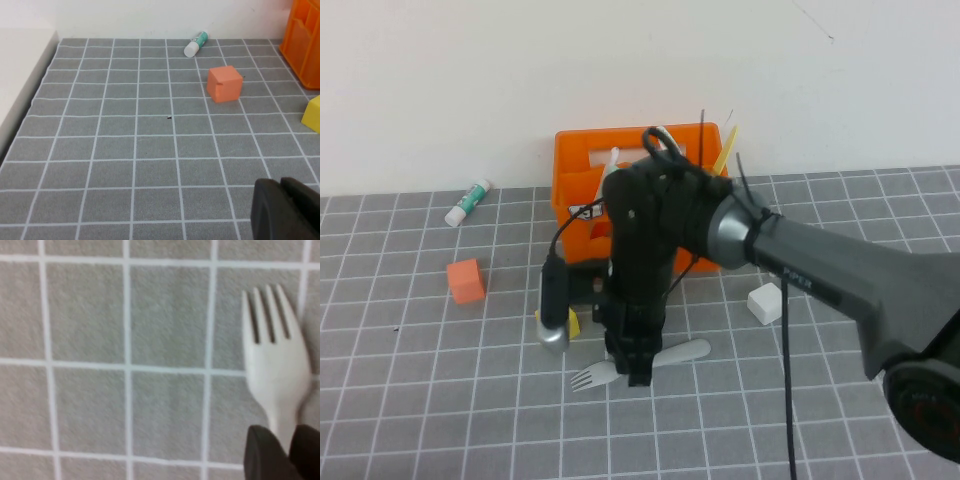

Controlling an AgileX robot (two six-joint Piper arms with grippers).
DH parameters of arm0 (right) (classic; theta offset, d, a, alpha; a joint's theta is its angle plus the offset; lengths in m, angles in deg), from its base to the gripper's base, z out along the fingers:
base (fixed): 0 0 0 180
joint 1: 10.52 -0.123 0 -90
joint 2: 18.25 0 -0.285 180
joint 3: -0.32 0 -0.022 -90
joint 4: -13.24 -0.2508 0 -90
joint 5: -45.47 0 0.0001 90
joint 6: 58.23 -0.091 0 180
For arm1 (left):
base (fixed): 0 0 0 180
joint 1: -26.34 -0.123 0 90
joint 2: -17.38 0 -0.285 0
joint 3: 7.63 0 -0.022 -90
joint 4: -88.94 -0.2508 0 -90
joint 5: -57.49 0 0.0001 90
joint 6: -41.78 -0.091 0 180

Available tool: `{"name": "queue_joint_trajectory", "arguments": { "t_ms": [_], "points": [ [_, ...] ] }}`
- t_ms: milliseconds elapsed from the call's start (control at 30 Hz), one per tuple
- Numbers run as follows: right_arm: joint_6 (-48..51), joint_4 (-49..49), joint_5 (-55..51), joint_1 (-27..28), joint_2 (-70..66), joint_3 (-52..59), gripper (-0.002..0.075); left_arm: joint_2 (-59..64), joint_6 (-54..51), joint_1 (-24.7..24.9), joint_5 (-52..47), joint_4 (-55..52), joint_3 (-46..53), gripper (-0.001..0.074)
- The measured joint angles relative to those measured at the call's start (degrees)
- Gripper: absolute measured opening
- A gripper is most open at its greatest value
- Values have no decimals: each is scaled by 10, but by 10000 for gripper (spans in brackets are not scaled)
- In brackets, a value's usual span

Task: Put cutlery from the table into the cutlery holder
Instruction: Pick up the fork

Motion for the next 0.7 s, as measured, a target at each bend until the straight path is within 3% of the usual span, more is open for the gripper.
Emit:
{"name": "queue_joint_trajectory", "arguments": {
  "t_ms": [100, 333, 700],
  "points": [
    [-23, 2, -3, -10, 0, 0, 149, 0, 0, 0, 0, 0, 0, -1],
    [-21, 52, -4, -40, 0, 0, 437, 0, 0, 0, 0, 0, 0, -1],
    [-57, 83, 3, -38, -17, 0, 478, 0, 0, 0, 0, 0, 0, -1]
  ]
}}
